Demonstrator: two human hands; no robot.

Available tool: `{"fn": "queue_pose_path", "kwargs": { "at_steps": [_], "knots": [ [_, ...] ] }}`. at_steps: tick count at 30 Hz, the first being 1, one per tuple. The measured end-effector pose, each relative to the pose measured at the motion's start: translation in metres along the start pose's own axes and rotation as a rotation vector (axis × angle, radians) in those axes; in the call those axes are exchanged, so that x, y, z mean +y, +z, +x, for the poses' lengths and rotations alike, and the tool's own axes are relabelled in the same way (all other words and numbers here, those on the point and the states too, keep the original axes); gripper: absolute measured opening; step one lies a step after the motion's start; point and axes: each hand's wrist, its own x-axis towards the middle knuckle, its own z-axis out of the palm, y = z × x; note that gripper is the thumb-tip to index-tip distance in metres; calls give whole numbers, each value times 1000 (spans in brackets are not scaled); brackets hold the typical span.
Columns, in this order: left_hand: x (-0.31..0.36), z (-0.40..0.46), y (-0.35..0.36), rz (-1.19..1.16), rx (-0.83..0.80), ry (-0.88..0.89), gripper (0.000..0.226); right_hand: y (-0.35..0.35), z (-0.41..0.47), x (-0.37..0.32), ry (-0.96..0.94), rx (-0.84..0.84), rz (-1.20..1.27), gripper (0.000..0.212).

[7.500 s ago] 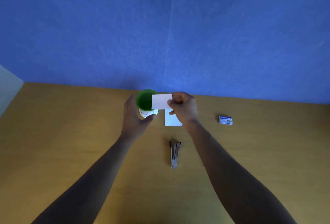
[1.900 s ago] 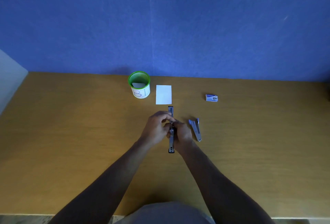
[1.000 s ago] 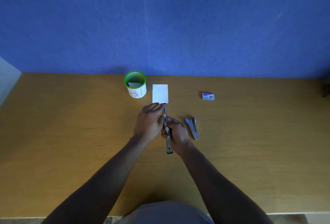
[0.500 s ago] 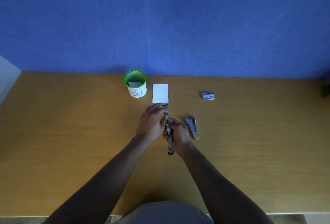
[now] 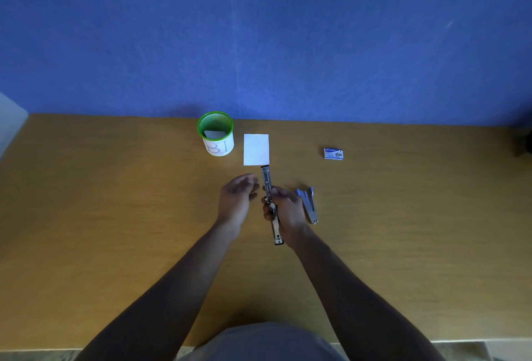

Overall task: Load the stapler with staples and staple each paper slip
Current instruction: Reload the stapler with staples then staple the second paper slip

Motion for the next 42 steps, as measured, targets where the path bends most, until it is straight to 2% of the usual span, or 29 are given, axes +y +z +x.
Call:
{"fn": "queue_pose_path", "kwargs": {
  "at_steps": [4, 8, 12, 16, 19, 22, 25, 27, 30, 35, 42],
  "knots": [
    [0, 2, 7, -387, -1, -289, 23, -1, 2, -3, -260, 67, -571, 29],
    [3, -3, 16, -654, -25, -362, 34, 5, 0, -10, -533, 93, -1069, 19],
    [7, -4, 22, -682, -10, -362, 33, 10, -1, -13, -634, -23, -1470, 41],
    [7, -2, 19, -636, -23, -349, 24, 9, 0, -13, -676, -40, -1597, 45],
    [4, -1, 16, -674, -41, -344, 22, 10, 1, -15, -700, -12, -1500, 38],
    [1, -1, 10, -717, -103, -330, 26, 9, 4, -16, -673, 55, -1179, 15],
    [2, 1, 3, -656, -134, -310, 29, 5, 9, -15, -406, 55, -811, 23],
    [6, 5, 0, -642, -91, -303, 24, 6, 9, -15, -216, 36, -473, 26],
    [15, 16, -5, -644, -59, -255, 21, 10, 6, -17, -54, 0, -92, 24],
    [35, 35, -17, -618, -51, -163, 23, 14, 5, -19, 66, -87, 120, 23],
    [69, 71, -28, -257, 25, 45, 14, 9, 11, -15, 108, -103, 180, 26]
  ]
}}
